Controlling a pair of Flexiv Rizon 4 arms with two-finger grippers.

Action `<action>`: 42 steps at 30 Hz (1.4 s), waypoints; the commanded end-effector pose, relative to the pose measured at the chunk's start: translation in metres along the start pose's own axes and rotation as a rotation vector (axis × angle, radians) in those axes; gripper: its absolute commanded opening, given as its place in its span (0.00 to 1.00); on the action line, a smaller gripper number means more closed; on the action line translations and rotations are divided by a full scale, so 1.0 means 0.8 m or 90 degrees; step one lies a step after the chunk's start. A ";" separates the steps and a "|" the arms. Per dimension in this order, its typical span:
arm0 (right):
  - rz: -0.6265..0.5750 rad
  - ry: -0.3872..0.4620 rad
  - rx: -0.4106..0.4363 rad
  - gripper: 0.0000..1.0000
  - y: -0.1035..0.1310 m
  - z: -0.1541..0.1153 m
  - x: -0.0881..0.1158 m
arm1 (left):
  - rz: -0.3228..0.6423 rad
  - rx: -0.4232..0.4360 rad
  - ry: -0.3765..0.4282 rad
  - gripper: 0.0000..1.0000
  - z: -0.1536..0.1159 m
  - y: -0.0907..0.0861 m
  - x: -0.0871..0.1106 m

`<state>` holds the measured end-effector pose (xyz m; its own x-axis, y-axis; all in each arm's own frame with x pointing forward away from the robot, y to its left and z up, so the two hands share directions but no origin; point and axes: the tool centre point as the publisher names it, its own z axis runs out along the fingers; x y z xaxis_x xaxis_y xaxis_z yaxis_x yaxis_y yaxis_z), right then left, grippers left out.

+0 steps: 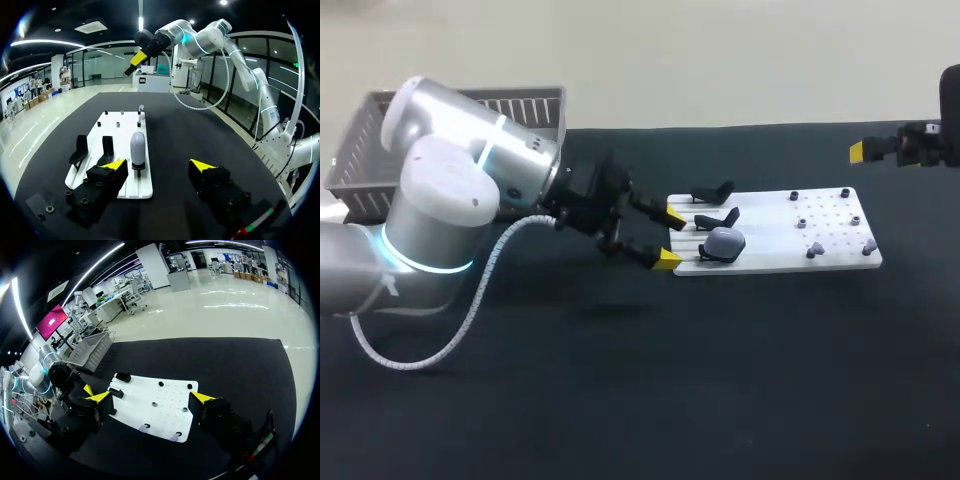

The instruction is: Pick up each earbud case from the left stands, insert the matching earbuds, close the lid, and place the case in the box.

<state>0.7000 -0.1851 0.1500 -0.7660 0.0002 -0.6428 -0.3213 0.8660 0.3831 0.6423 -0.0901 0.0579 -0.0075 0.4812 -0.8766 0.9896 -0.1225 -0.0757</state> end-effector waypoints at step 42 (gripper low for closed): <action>0.000 0.000 0.000 1.00 0.000 0.000 0.000 | -0.007 0.005 0.028 0.58 0.052 0.029 0.010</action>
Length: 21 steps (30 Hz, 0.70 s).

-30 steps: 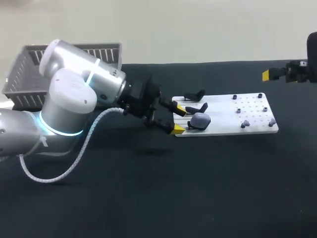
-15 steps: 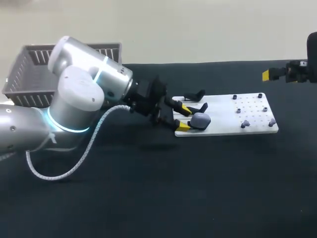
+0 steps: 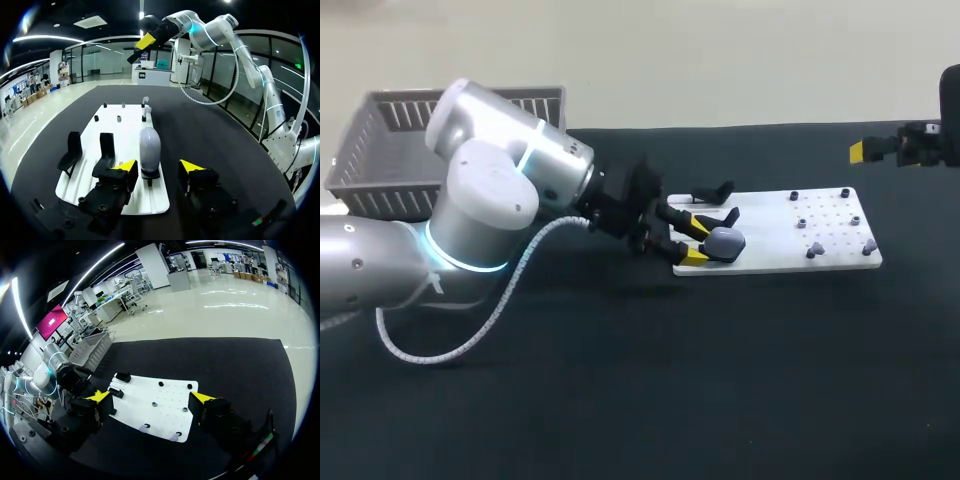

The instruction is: Pick up each earbud case from the left stands, insert the matching earbuds, close the lid, and place the case in the box.

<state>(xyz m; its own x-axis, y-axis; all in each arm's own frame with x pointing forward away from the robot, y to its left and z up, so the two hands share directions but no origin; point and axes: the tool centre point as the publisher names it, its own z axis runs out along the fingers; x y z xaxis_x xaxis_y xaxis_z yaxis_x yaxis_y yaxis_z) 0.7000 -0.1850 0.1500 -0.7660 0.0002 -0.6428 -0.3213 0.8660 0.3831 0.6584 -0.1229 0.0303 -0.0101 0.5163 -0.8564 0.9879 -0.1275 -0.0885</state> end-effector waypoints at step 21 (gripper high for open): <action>0.000 0.000 0.000 1.00 0.000 0.000 0.000 | -0.002 0.000 -0.005 0.46 0.014 0.008 -0.003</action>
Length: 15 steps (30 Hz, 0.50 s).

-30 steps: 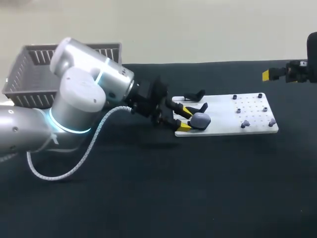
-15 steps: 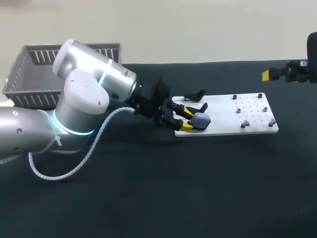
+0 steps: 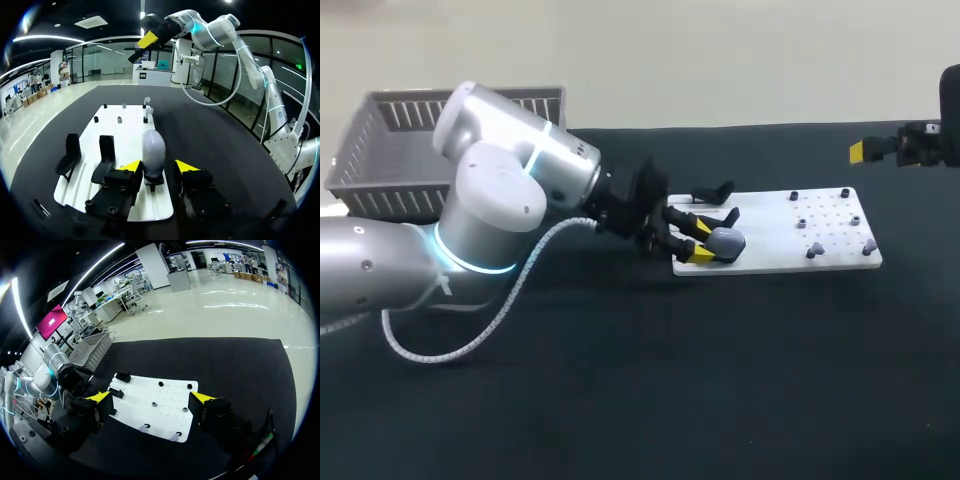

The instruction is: Pick up each earbud case from the left stands, insert the matching earbuds, close the lid, and place the case in the box.

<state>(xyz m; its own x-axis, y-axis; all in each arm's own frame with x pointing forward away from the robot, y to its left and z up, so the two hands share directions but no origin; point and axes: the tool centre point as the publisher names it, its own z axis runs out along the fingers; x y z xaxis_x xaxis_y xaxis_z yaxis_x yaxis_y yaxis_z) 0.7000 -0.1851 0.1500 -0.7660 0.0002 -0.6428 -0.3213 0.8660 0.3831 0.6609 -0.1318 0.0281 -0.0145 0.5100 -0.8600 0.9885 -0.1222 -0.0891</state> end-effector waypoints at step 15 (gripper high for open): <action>0.000 0.000 0.000 1.00 0.000 0.000 0.000 | 0.007 0.000 0.000 0.45 0.007 0.010 -0.002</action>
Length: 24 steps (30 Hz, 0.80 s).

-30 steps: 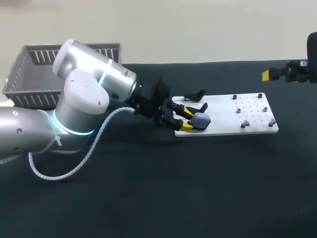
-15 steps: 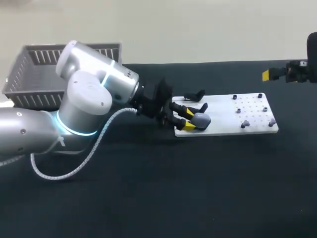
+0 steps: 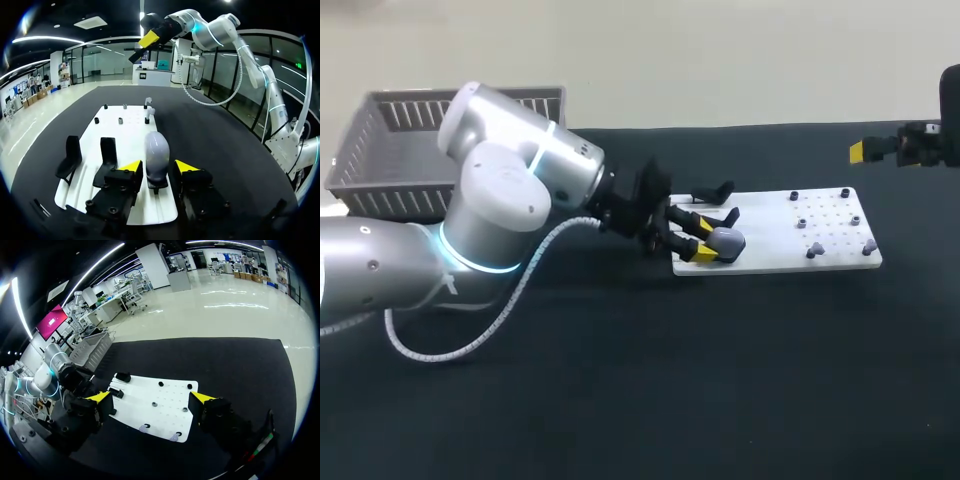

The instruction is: Pick up each earbud case from the left stands, insert the matching earbuds, close the lid, and place the case in the box.

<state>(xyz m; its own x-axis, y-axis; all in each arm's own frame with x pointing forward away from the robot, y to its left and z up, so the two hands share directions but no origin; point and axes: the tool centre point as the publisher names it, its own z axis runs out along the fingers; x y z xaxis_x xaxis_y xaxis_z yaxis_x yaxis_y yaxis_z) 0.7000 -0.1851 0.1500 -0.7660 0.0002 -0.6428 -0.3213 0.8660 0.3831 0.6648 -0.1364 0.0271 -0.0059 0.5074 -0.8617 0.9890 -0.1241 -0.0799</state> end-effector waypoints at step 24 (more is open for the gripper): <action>0.000 0.000 0.000 1.00 0.000 0.000 0.000 | 0.007 0.011 -0.001 0.05 0.010 0.003 -0.001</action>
<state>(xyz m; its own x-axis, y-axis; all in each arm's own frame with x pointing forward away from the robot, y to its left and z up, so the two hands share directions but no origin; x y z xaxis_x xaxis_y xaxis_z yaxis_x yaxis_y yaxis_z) 0.7000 -0.1850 0.1500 -0.7660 0.0002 -0.6428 -0.3213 0.8660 0.3831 0.6656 -0.1415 0.0245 0.0029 0.5024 -0.8646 0.9868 -0.1414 -0.0788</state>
